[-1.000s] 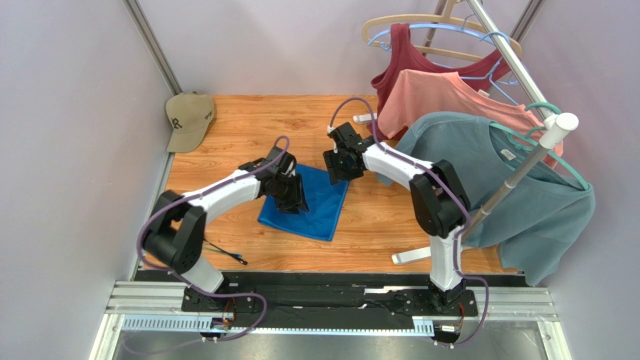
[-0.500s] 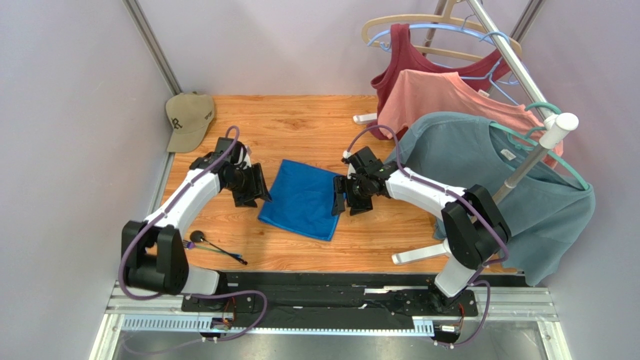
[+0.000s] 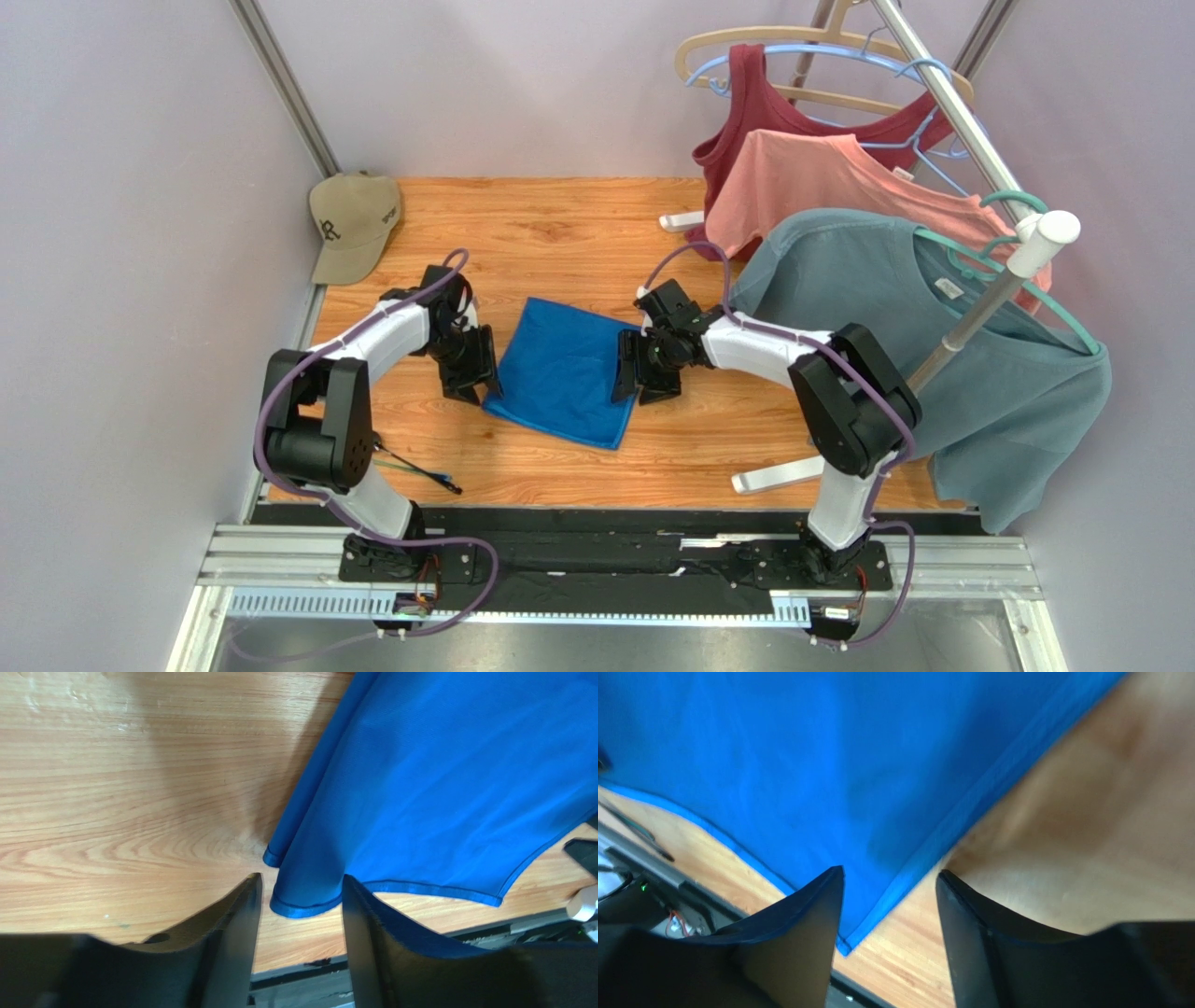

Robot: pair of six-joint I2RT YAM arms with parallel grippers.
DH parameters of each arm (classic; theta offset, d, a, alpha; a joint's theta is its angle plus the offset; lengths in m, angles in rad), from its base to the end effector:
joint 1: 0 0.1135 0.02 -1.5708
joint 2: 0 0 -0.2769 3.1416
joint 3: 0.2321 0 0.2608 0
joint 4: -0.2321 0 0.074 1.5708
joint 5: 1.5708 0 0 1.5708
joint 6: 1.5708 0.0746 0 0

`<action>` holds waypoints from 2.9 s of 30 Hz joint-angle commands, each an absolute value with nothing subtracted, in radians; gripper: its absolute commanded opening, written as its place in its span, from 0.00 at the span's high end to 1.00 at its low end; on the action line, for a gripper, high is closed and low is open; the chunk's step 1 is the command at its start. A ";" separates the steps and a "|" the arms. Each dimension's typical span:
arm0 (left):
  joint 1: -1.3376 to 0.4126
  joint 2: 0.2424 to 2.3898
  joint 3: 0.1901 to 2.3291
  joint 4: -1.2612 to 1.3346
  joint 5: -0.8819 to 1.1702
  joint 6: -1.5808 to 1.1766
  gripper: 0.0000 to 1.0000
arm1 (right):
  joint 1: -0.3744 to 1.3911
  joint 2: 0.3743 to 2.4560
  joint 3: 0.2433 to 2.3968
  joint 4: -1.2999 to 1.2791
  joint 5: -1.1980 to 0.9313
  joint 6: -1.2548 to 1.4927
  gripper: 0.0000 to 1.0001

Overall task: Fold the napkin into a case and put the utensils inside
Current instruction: Rotate the square-folded napkin at the center of the board, then smooth out the square-folded napkin at the center of the board.

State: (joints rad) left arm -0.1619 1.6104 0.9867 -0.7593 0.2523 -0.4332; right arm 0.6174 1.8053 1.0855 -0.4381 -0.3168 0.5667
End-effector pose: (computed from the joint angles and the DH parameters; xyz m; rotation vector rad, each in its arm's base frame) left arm 0.2924 -0.0666 0.1470 -0.3707 2.9811 -0.4472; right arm 0.2906 0.2348 0.1279 -0.1698 2.8844 0.7203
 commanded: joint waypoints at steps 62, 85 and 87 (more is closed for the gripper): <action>-0.173 1.315 0.629 -0.526 0.296 -0.647 0.63 | 0.729 1.621 0.710 -0.141 -0.245 1.342 0.82; -0.173 1.230 0.627 -0.557 0.299 -0.660 0.81 | 0.726 1.511 0.721 -0.232 -0.226 1.333 1.00; -0.173 1.221 0.630 -0.568 0.293 -0.663 0.86 | 0.726 1.505 0.727 -0.235 -0.219 1.312 1.00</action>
